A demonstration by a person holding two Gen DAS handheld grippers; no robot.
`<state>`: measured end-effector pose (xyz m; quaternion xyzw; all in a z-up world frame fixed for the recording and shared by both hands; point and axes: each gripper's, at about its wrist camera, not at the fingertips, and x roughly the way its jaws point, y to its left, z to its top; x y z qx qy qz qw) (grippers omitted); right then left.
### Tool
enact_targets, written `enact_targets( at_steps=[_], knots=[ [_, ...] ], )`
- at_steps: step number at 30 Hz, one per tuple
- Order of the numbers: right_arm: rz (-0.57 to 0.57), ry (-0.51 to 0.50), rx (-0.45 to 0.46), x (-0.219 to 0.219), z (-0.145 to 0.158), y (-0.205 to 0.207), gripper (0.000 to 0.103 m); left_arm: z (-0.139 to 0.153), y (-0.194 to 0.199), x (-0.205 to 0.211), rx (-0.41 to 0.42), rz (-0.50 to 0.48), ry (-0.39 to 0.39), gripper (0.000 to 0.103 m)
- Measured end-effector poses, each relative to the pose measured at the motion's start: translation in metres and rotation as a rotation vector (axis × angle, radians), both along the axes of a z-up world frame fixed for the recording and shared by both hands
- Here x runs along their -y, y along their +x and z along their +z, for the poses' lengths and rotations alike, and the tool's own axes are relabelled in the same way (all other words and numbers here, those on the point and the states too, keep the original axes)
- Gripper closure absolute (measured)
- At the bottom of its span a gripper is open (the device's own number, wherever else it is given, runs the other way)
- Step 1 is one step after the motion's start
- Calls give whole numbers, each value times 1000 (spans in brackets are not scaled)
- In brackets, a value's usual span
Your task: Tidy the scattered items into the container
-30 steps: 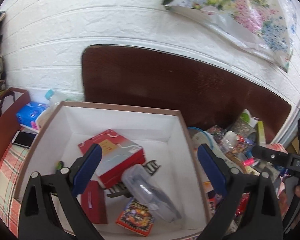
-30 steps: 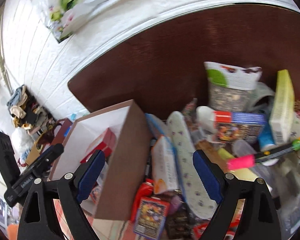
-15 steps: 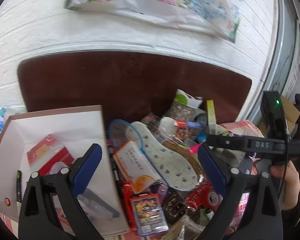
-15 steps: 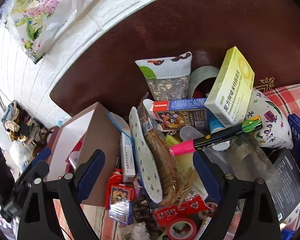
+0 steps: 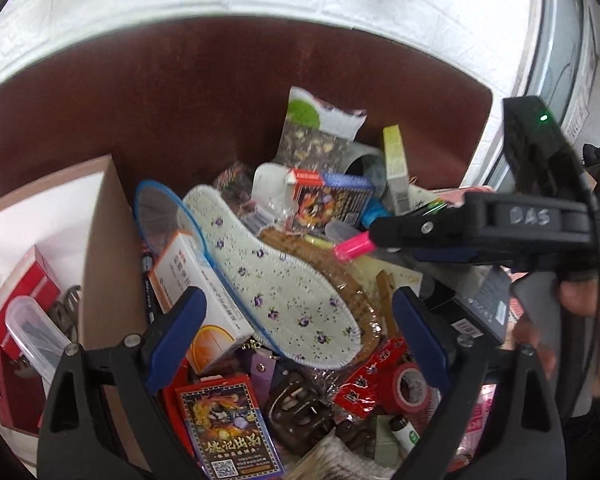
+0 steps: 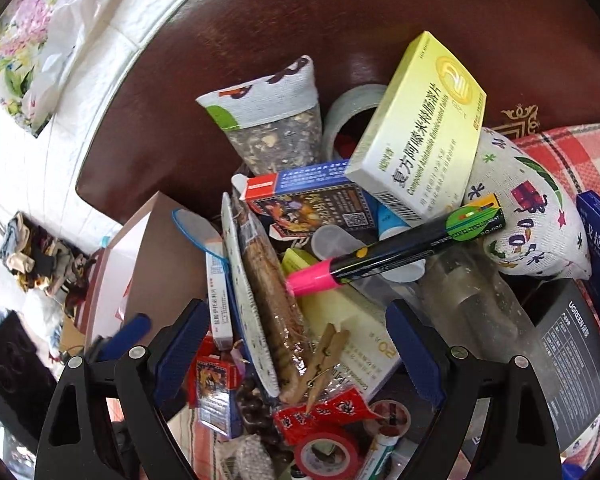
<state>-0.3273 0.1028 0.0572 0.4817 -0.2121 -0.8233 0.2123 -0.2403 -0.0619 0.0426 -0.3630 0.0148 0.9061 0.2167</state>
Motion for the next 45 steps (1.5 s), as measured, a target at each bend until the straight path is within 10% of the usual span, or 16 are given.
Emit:
enact_targets(
  at_steps=[18, 22, 25, 27, 32, 38, 45],
  knots=[
    [-43, -260, -93, -17, -8, -8, 12, -54, -34, 8, 112, 112, -6, 19],
    [-36, -188, -94, -5, -10, -11, 13, -55, -35, 10, 84, 124, 9, 19],
    [-57, -159, -99, -4, -12, -11, 22, -55, -33, 9, 64, 138, 6, 23],
    [-71, -142, -106, -4, -13, -12, 46, -53, -32, 9, 43, 144, -7, 33],
    [-73, -162, -67, 1, -33, -23, 75, -49, -28, 6, 18, 159, -55, 69],
    [-98, -186, -128, -4, -23, -18, 85, -40, -23, 9, 23, 130, -21, 88],
    [-73, -181, -33, -5, -27, -22, 85, -35, -22, 14, 67, 74, 35, 88]
  ],
)
